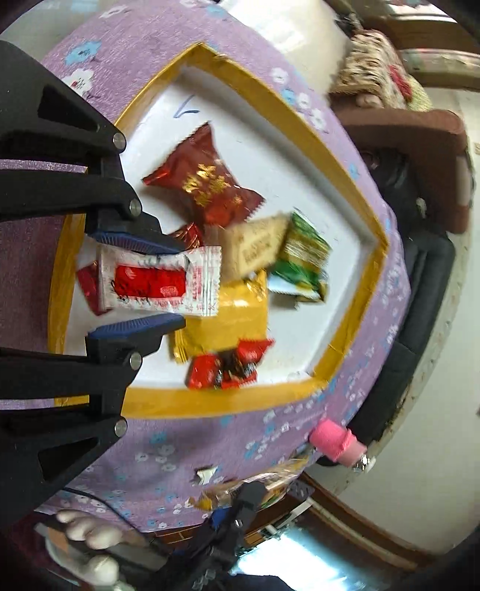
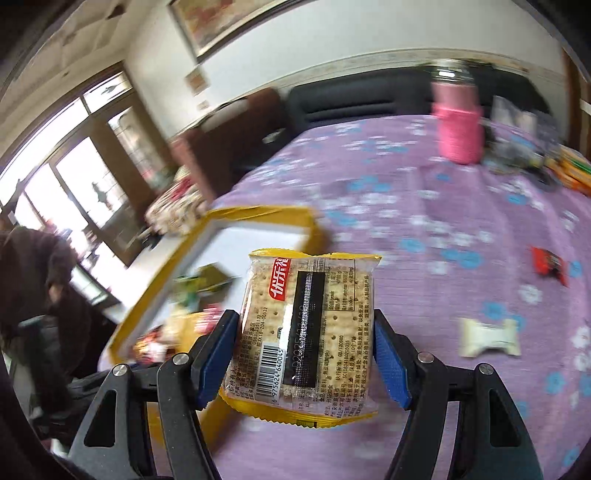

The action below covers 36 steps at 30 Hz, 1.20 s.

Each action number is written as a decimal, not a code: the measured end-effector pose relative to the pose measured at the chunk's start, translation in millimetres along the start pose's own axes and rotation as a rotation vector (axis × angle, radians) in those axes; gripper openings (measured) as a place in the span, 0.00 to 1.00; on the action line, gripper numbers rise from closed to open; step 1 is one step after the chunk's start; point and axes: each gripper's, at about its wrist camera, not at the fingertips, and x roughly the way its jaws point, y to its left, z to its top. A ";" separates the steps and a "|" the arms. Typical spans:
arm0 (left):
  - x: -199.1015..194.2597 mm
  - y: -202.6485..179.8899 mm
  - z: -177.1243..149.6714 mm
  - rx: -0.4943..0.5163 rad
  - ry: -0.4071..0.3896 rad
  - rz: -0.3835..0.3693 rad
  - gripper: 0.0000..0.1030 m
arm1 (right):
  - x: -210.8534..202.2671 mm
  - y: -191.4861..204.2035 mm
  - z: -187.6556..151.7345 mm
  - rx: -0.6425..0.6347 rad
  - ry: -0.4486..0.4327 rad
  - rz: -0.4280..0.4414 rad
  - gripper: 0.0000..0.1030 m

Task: Organize snacks
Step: 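Put the cracker pack and white-red packet into the box with both tools, then grasp a red candy with the right tool while the left tool grasps a white packet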

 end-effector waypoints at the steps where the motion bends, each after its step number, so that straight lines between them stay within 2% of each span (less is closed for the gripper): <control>1: -2.2 0.3 0.3 -0.005 -0.009 -0.010 0.32 | 3.5 11.2 0.5 -0.018 0.008 0.009 0.69; 3: -7.8 4.1 0.6 -0.037 -0.025 -0.053 0.45 | 14.4 34.9 3.7 -0.061 0.031 0.019 0.69; 6: -20.7 13.4 0.1 -0.060 -0.072 -0.068 0.46 | 34.2 61.5 7.9 -0.112 0.066 0.012 0.69; 10: -38.9 27.9 0.0 -0.084 -0.124 -0.064 0.48 | 65.2 78.2 15.7 -0.130 0.115 -0.004 0.69; 12: -47.8 33.3 -1.0 -0.089 -0.148 -0.062 0.52 | 84.5 82.6 20.2 -0.120 0.144 -0.022 0.69; 16: -55.3 42.8 0.5 -0.103 -0.178 -0.055 0.53 | 113.2 82.1 25.5 -0.058 0.179 -0.026 0.71; 20: -52.2 51.3 3.5 -0.121 -0.179 -0.009 0.53 | 115.9 80.0 27.9 0.008 0.176 0.019 0.70; 22: -49.1 52.1 4.6 -0.133 -0.165 0.014 0.54 | 107.4 80.1 28.4 0.009 0.157 0.014 0.70; 24: -46.0 49.8 4.8 -0.138 -0.155 -0.004 0.57 | 92.0 76.6 26.9 -0.001 0.125 0.013 0.70; 27: -41.3 43.8 3.2 -0.145 -0.136 -0.069 0.57 | 68.1 65.3 19.8 -0.029 0.069 -0.020 0.70; 31: -39.4 21.1 -0.2 -0.097 -0.110 -0.094 0.57 | 40.8 30.5 4.7 -0.070 0.031 -0.086 0.71; 36: -39.8 -22.0 -3.3 0.004 -0.089 -0.120 0.57 | -1.2 -66.1 -7.3 0.049 0.028 -0.180 0.72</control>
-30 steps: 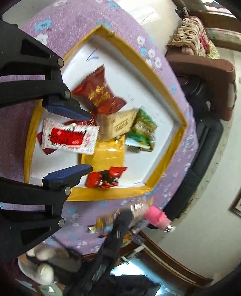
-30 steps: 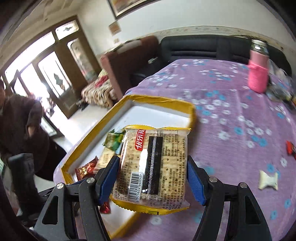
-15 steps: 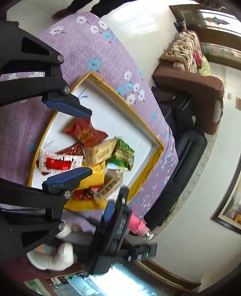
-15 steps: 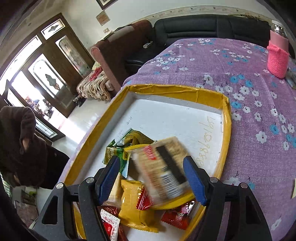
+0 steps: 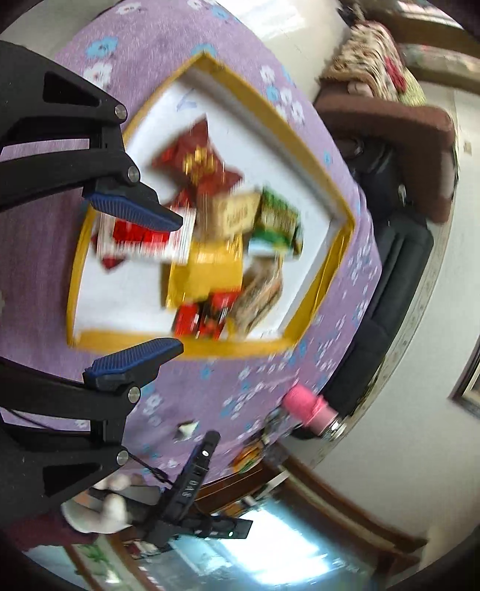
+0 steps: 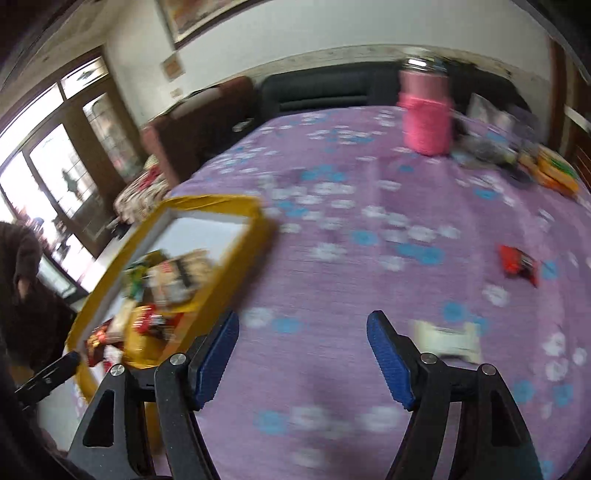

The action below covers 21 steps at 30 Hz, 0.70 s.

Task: Organize snacks
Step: 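Grasp a red candy with the right tool while the left tool grasps a white packet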

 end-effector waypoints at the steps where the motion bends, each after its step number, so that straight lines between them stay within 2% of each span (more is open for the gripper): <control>1: 1.3 -8.1 -0.9 0.019 0.005 -0.006 0.57 | -4.5 -23.4 0.7 0.041 -0.004 -0.025 0.72; 4: 9.1 -38.8 -6.3 0.100 0.032 -0.018 0.57 | -21.5 -97.3 1.9 0.186 -0.032 -0.095 0.72; 8: 23.7 -74.9 -16.6 0.185 0.085 -0.046 0.57 | -30.7 -145.2 9.7 0.263 -0.062 -0.114 0.73; 11: 28.9 -94.9 -24.2 0.227 0.120 -0.064 0.57 | -21.6 -158.2 30.0 0.254 -0.064 -0.068 0.73; 16: 23.5 -104.2 -28.6 0.246 0.129 -0.057 0.57 | 16.8 -173.4 63.4 0.225 -0.032 -0.107 0.71; 19: 21.3 -102.3 -26.8 0.245 0.124 -0.043 0.57 | 41.5 -185.3 65.2 0.253 0.029 -0.057 0.70; 21: 22.3 -100.0 -24.1 0.238 0.122 -0.038 0.57 | 48.5 -187.3 56.4 0.275 0.080 0.017 0.69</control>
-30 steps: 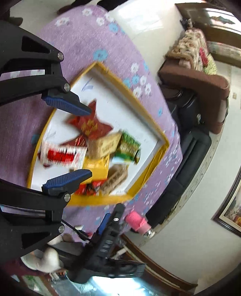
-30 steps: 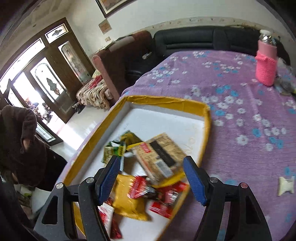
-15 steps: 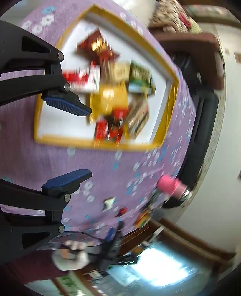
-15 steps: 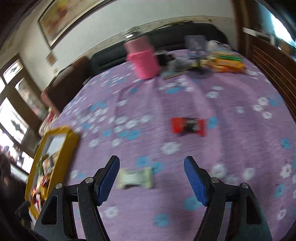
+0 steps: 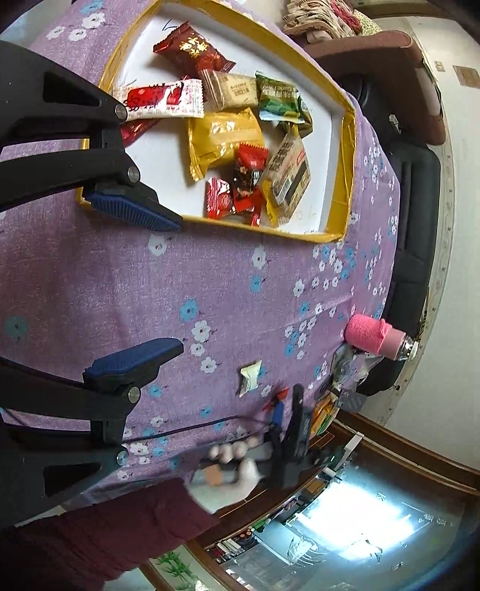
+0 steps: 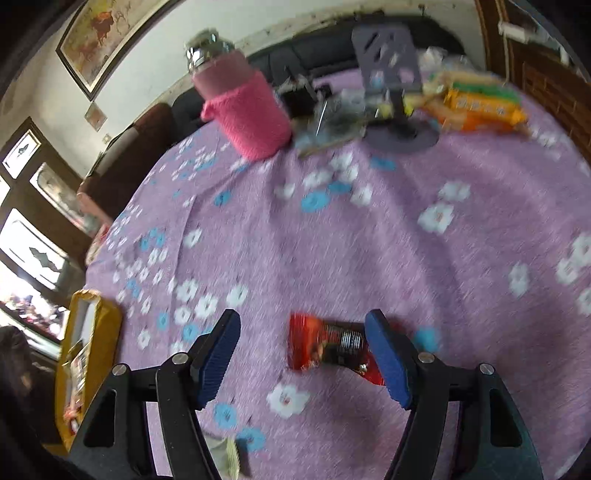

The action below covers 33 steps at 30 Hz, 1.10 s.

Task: Organize snacks
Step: 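Grasp a red candy with the right tool while the left tool grasps a white packet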

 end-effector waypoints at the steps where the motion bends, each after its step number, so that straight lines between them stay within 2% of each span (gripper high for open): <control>1: 1.6 1.2 1.1 -0.004 0.001 -0.001 0.57 | -2.2 -0.2 -4.6 0.005 0.007 0.032 0.68; 3: 6.5 1.5 2.8 -0.009 0.009 -0.011 0.57 | -8.2 0.0 -17.9 0.027 0.074 0.170 0.66; 4: 9.7 0.4 3.5 -0.009 0.013 -0.013 0.57 | -11.1 1.9 -22.7 0.028 0.090 0.202 0.65; 5: 13.5 -2.2 3.2 -0.006 0.023 -0.017 0.57 | -15.8 4.9 -27.8 0.012 0.086 0.198 0.66; 8: 21.6 -10.4 0.4 0.004 0.049 -0.032 0.57 | -19.5 17.0 -39.1 -0.079 0.047 0.070 0.69; 11: 23.3 -16.8 -2.3 0.021 0.062 -0.033 0.57 | -11.4 30.1 -49.3 -0.143 0.055 0.025 0.69; 14: 22.3 -17.5 -1.9 0.017 0.061 -0.027 0.57 | -8.4 45.6 -55.9 -0.190 0.024 -0.034 0.69; 15: 22.0 -17.4 -1.7 0.014 0.060 -0.026 0.57 | -7.8 49.2 -57.5 -0.196 0.018 -0.042 0.63; 16: 21.9 -17.4 -1.8 0.012 0.060 -0.026 0.57 | -6.5 51.7 -58.8 -0.206 0.013 -0.058 0.42; 17: 22.1 -17.9 -1.6 0.012 0.060 -0.026 0.57 | -5.6 57.9 -63.0 -0.227 0.007 -0.084 0.34; 21: 23.9 -20.7 -1.2 0.024 0.067 -0.034 0.57 | -13.7 69.5 -77.0 -0.237 -0.005 -0.066 0.28; 23: 28.9 -26.1 2.8 0.046 0.081 -0.037 0.57 | -17.4 73.3 -85.4 -0.229 0.023 0.012 0.12; 24: 30.7 -29.0 5.3 0.058 0.082 -0.036 0.57 | -22.0 73.0 -91.0 -0.224 0.031 0.036 0.12; 28: 41.8 -47.8 22.0 0.130 0.075 -0.042 0.57 | -38.1 67.2 -100.1 -0.230 -0.055 -0.074 0.12; 30: 52.2 -59.1 29.8 0.162 0.084 -0.061 0.57 | -39.9 55.7 -96.4 -0.191 -0.057 -0.048 0.12; 31: 58.1 -64.2 32.6 0.181 0.088 -0.070 0.57 | -40.1 50.9 -95.0 -0.173 -0.049 -0.021 0.17; 33: 76.6 -78.7 38.3 0.219 0.099 -0.066 0.57 | -38.6 41.7 -92.6 -0.138 -0.019 0.051 0.18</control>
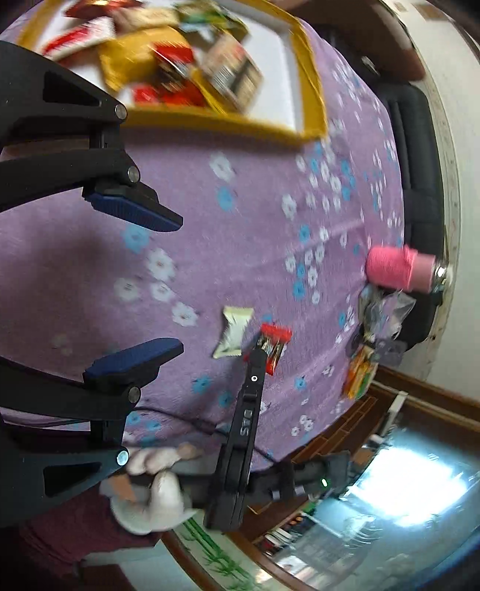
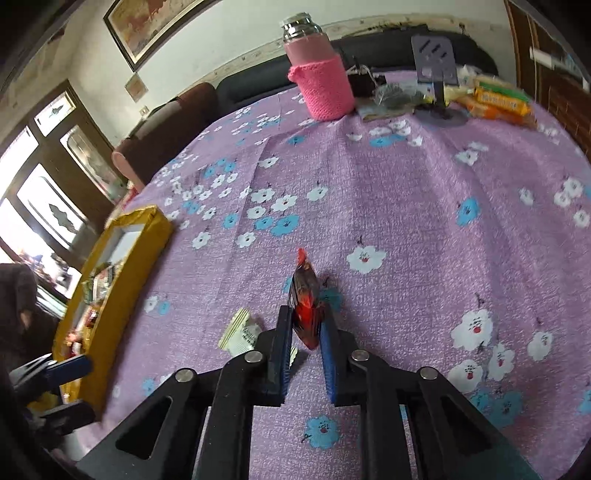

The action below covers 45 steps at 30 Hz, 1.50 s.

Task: Organize snacks
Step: 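Grasp a red candy with the right tool while the left tool grasps a white packet, then drop the red candy and white packet into the box with both tools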

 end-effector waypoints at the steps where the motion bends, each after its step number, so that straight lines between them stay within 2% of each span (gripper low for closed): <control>1: 10.5 -6.6 5.2 0.024 0.008 -0.010 0.57 | -0.8 -6.3 -0.1 0.029 0.000 0.034 0.23; 2: 15.9 -11.1 8.1 0.044 0.011 -0.022 0.57 | -2.0 -13.0 0.3 0.056 -0.004 0.055 0.26; 6: 49.7 -42.4 30.9 0.246 0.035 -0.042 0.57 | -9.5 -31.1 4.1 0.118 -0.029 0.075 0.32; 12: 96.9 -70.1 53.4 0.455 0.130 -0.036 0.57 | -13.6 -52.7 9.7 0.199 -0.072 0.052 0.33; 15: 112.2 -72.8 50.3 0.470 0.197 -0.048 0.56 | -12.2 -59.0 9.0 0.226 -0.072 0.052 0.33; 18: 106.3 -73.9 40.9 0.473 0.245 -0.080 0.55 | -11.8 -59.3 8.0 0.233 -0.070 0.052 0.33; 20: 97.9 -75.8 32.2 0.490 0.260 -0.114 0.51 | -11.0 -57.6 7.8 0.229 -0.067 0.055 0.33; 22: 90.4 -78.4 24.3 0.506 0.253 -0.100 0.51 | -10.0 -55.8 7.2 0.226 -0.063 0.057 0.33; 26: 91.5 -81.3 27.8 0.490 0.193 -0.056 0.51 | -6.6 -52.7 6.2 0.218 -0.056 0.055 0.36; 28: 101.8 -81.7 26.9 0.465 0.197 -0.023 0.53 | -5.7 -53.1 5.9 0.219 -0.056 0.055 0.36; 31: 96.8 -78.4 22.2 0.407 0.178 -0.040 0.49 | -5.6 -54.2 5.8 0.220 -0.064 0.055 0.37; 33: 89.7 -72.6 16.9 0.376 0.173 -0.057 0.35 | -4.9 -52.6 5.5 0.212 -0.063 0.063 0.43; 35: 81.3 -64.6 11.4 0.336 0.172 -0.076 0.29 | -4.4 -48.9 5.1 0.198 -0.064 0.068 0.49; 40: 51.3 -41.4 -1.4 0.239 0.110 -0.101 0.28 | -0.8 -33.8 3.4 0.134 -0.061 0.069 0.50; 45: 9.9 -7.5 -10.6 0.117 0.026 -0.116 0.28 | 2.6 -16.3 8.1 0.075 -0.059 -0.008 0.50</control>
